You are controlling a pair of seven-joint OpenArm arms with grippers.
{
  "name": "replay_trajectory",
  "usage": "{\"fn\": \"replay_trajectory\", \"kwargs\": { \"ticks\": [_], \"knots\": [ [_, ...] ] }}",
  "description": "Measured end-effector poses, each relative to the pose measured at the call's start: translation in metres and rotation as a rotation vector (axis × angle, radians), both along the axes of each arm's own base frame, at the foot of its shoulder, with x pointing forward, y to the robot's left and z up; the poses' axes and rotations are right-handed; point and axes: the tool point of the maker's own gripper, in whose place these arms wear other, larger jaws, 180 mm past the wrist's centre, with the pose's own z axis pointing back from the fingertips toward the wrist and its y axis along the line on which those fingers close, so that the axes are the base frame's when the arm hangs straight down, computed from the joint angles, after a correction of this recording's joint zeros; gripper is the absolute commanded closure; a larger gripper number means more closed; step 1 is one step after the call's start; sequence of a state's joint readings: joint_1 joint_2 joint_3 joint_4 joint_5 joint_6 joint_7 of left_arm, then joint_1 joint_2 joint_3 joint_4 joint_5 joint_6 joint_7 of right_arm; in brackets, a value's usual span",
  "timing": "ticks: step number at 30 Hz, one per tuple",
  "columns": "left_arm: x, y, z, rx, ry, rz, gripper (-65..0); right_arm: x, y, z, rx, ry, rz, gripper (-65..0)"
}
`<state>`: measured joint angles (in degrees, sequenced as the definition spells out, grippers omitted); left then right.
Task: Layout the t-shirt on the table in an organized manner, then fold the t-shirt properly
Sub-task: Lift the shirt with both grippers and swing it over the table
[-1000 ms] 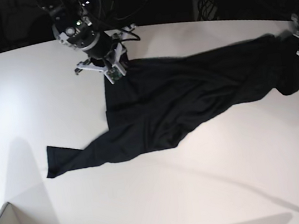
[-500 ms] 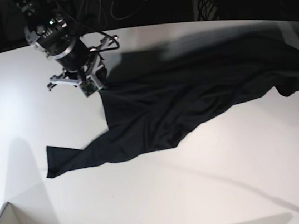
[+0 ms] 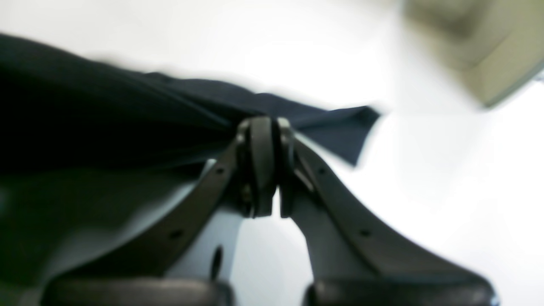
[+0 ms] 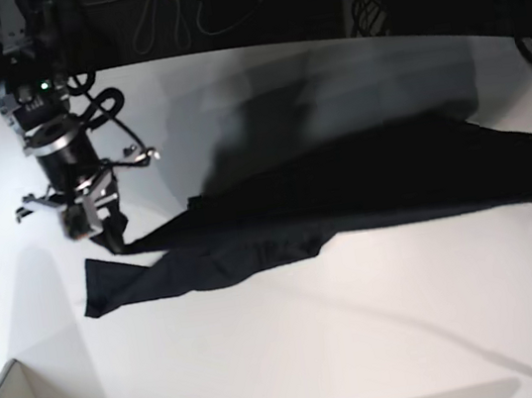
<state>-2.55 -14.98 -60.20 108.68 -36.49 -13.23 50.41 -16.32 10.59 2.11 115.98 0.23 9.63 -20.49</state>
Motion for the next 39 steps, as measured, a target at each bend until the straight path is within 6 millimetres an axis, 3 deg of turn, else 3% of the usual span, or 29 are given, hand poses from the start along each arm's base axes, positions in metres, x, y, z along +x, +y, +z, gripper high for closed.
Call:
{"fn": "replay_trajectory", "kwargs": {
  "ticks": [4, 8, 11, 14, 19, 24, 28, 31, 37, 39],
  "knots": [
    [0.016, -0.006, 0.040, -0.001, -0.130, -0.059, -0.2, 0.030, -0.009, 0.041, -0.007, -0.127, -0.020, 0.0],
    [0.047, -0.028, 0.080, 0.034, -0.217, -0.152, -0.2, 0.058, -0.013, 0.091, 0.018, -0.275, -0.053, 0.0],
    [0.065, -0.040, 0.127, 0.082, -0.316, -0.192, -0.2, 0.072, -0.013, 0.122, 0.024, -0.358, -0.050, 0.0],
    [0.077, -0.058, 0.190, 0.171, -0.441, -0.249, -0.2, 0.083, -0.014, 0.158, 0.023, -0.453, -0.056, 0.0],
    [0.080, -0.087, 0.261, 0.304, -0.545, -0.327, -0.2, 0.092, -0.014, 0.213, 0.022, -0.595, -0.055, 0.0],
    [0.054, -0.090, 0.326, 0.428, -0.675, -0.315, -0.2, 0.089, -0.030, 0.264, 0.031, -0.747, -0.093, 0.0],
    [0.045, -0.092, 0.337, 0.476, -0.686, -0.300, -0.2, 0.087, -0.041, 0.278, 0.032, -0.783, -0.126, 0.0],
    [0.037, -0.103, 0.337, 0.523, -0.693, -0.309, -0.2, 0.087, -0.045, 0.277, 0.032, -0.779, -0.135, 0.0],
    [0.058, -0.107, 0.290, 0.496, -0.556, -0.349, -0.2, 0.088, -0.045, 0.255, 0.027, -0.721, -0.137, 0.0],
    [0.058, -0.104, 0.284, 0.476, -0.549, -0.344, -0.2, 0.088, -0.044, 0.257, 0.029, -0.726, -0.137, 0.0]
  ]
}}
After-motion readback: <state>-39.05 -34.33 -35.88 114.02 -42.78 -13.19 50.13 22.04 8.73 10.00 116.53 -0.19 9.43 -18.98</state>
